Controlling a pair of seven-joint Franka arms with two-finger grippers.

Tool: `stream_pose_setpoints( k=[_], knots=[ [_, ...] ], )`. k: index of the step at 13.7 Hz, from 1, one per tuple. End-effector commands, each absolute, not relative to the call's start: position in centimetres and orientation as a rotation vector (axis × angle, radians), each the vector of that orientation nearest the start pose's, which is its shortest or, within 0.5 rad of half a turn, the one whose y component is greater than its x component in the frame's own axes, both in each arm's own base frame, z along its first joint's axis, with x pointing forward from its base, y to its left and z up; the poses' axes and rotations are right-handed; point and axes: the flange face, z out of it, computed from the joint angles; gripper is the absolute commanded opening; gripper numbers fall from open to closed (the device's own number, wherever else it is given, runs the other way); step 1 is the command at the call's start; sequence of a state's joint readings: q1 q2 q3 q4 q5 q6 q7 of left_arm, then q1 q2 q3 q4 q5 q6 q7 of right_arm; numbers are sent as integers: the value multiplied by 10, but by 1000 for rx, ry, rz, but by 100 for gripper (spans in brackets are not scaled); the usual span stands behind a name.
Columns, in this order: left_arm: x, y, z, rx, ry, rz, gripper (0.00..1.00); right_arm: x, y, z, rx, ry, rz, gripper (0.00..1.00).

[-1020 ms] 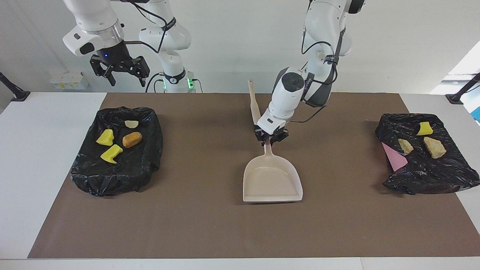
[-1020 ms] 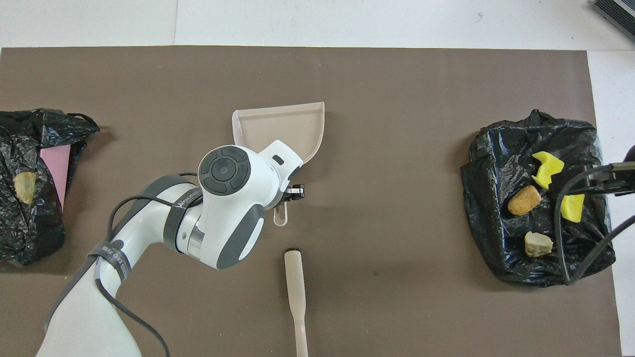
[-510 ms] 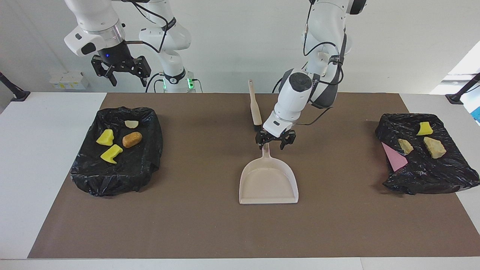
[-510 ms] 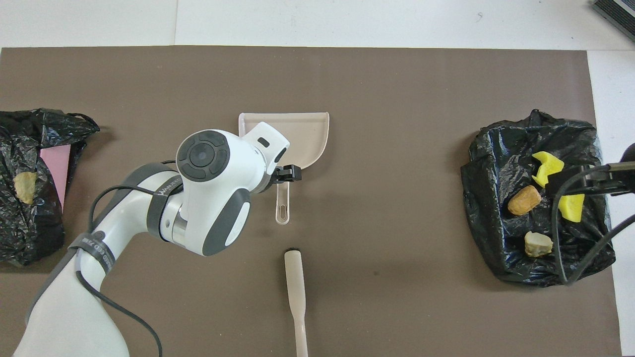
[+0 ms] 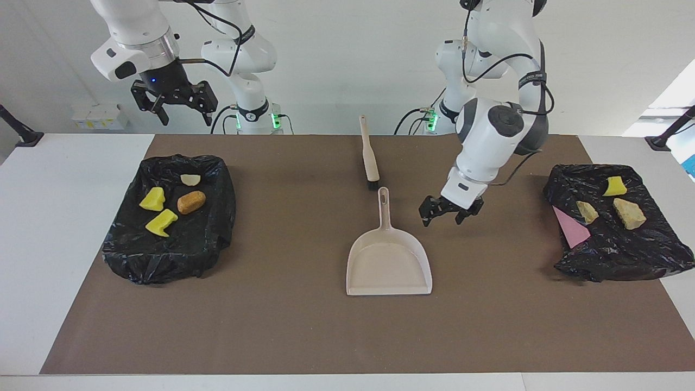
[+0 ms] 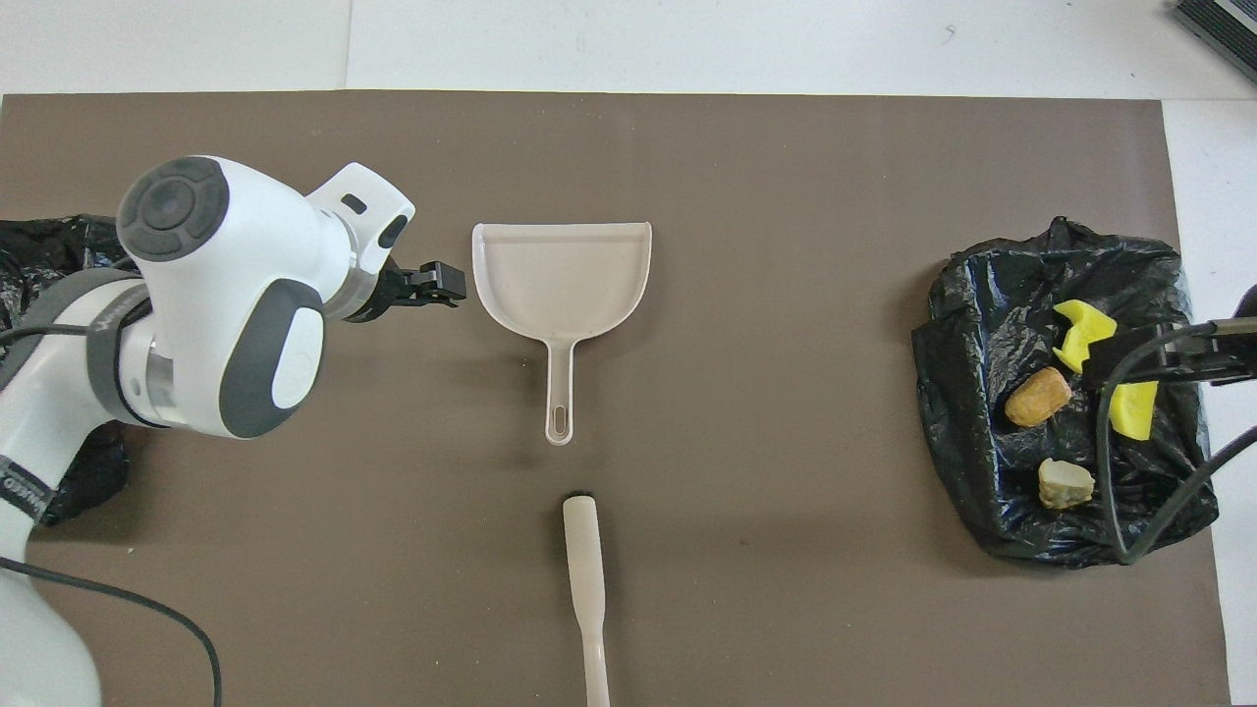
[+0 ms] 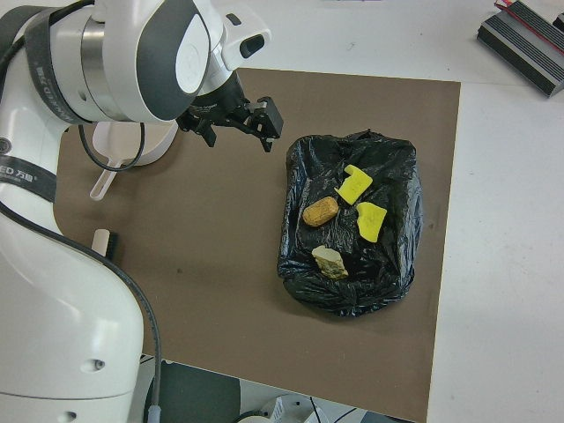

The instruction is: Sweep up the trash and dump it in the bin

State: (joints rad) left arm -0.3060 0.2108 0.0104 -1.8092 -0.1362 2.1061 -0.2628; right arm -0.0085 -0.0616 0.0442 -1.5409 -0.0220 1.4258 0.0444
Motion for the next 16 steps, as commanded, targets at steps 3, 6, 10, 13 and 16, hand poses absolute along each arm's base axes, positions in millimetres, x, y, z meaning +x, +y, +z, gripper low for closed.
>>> stream_pose_setpoints(
  k=[3, 6, 10, 13, 16],
  knots=[
    [591, -93, 486, -3263, 155, -73, 100, 521, 15, 662, -3148, 54, 29, 100],
    [588, -45, 505, -3229, 219, -92, 100, 525, 22, 662, -3142, 63, -10, 100],
    [579, -25, 549, -3175, 302, -99, 100, 526, 21, 662, -3143, 68, -12, 100],
    [573, -15, 596, -3185, 262, -53, 100, 527, 17, 662, -3149, 76, -13, 100],
    [570, 5, 616, -3191, 164, -55, 100, 526, 15, 662, -3152, 79, -11, 100]
  ],
)
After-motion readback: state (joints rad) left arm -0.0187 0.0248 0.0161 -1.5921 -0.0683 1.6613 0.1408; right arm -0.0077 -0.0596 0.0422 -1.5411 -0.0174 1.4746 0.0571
